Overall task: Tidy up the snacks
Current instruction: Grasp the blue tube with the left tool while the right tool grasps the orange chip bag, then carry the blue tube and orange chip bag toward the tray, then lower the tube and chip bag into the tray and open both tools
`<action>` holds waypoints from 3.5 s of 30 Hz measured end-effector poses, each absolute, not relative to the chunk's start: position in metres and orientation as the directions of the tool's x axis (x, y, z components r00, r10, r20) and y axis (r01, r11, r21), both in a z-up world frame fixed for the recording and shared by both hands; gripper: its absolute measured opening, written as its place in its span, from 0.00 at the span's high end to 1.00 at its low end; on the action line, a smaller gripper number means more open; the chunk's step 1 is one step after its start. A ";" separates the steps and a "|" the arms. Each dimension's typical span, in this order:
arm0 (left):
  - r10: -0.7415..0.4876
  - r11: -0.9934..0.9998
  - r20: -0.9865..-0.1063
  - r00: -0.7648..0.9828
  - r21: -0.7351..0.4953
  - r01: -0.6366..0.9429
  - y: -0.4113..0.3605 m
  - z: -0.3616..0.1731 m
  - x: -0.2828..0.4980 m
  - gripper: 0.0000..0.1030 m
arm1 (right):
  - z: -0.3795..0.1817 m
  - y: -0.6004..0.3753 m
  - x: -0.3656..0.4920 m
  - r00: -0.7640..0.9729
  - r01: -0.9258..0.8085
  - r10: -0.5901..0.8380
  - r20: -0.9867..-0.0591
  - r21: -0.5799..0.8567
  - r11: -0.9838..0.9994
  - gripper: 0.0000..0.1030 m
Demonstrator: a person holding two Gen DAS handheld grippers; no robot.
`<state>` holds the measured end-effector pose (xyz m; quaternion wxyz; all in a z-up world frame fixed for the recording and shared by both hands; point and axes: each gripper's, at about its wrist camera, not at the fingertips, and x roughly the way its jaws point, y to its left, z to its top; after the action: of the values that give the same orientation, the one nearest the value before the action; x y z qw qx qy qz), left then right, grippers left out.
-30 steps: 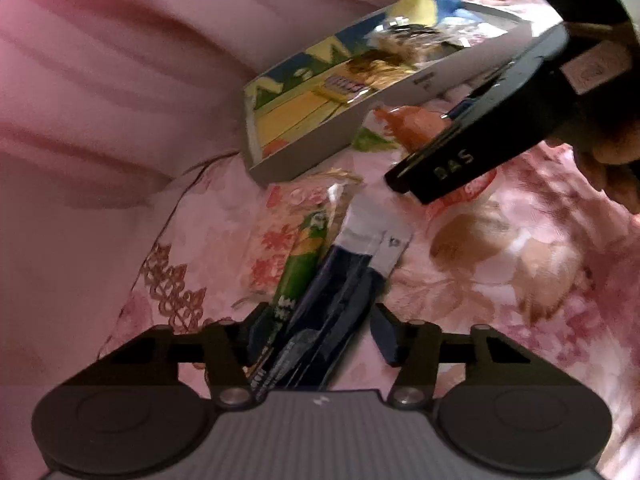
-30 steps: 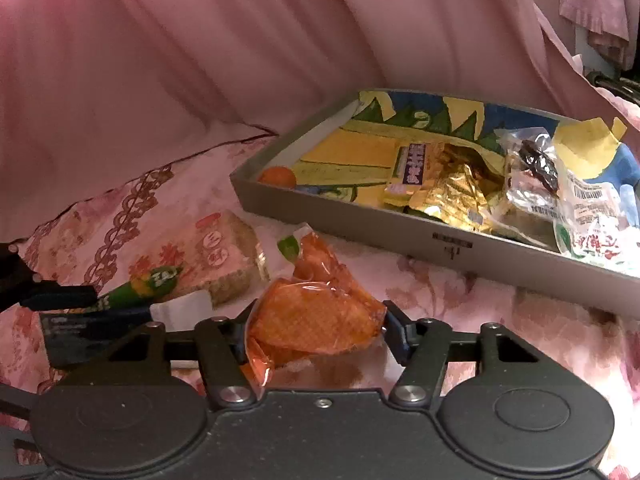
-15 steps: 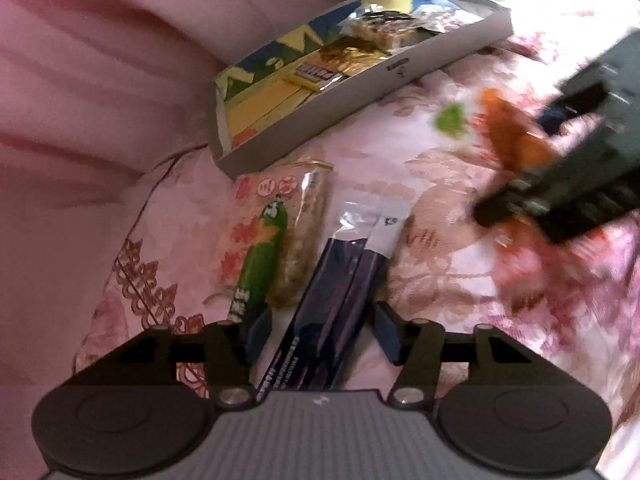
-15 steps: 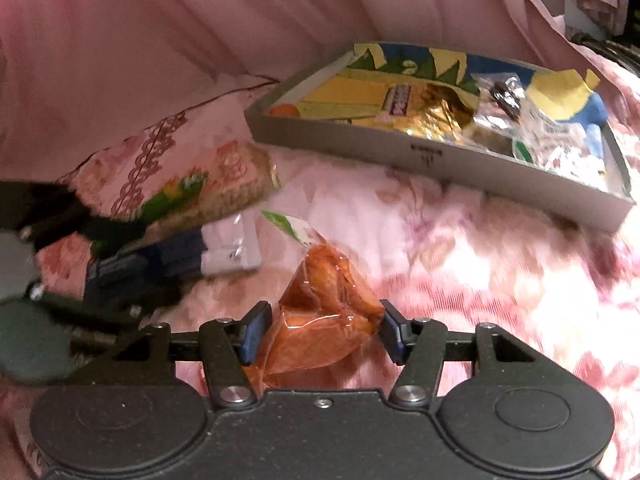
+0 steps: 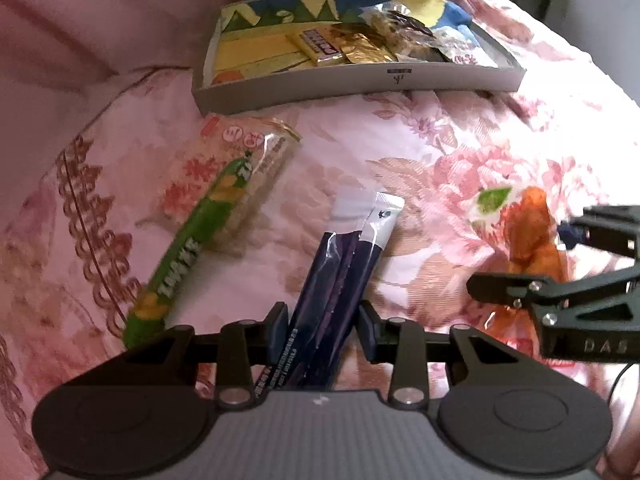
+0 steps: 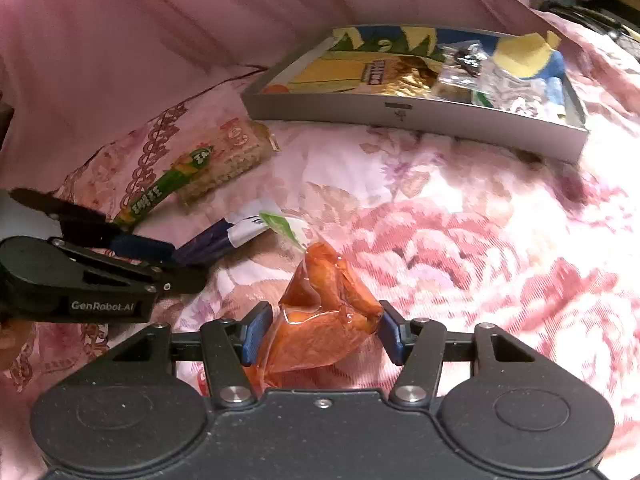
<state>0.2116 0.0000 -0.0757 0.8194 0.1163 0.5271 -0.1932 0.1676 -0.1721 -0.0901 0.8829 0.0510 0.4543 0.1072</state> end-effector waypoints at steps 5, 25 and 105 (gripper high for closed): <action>-0.275 0.914 -0.902 0.333 -0.137 0.383 0.006 -0.073 0.210 0.63 | -0.082 -0.180 0.158 0.594 -0.107 0.219 -0.774 0.194 0.975 0.54; -0.376 0.911 -0.846 0.378 -0.264 0.316 0.006 -0.059 0.201 0.69 | -0.073 -0.181 0.149 0.676 -0.104 0.154 -0.721 0.113 0.988 0.62; -0.378 0.925 -0.682 0.626 -0.312 0.219 -0.119 -0.057 0.404 0.34 | -0.043 -0.326 0.344 0.850 0.094 -0.018 -0.527 0.118 0.988 0.34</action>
<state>0.4040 -0.1194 -0.0574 0.8962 -0.0998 0.3989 -0.1665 0.3440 -0.3261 -0.0428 0.9592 0.0700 0.2724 -0.0294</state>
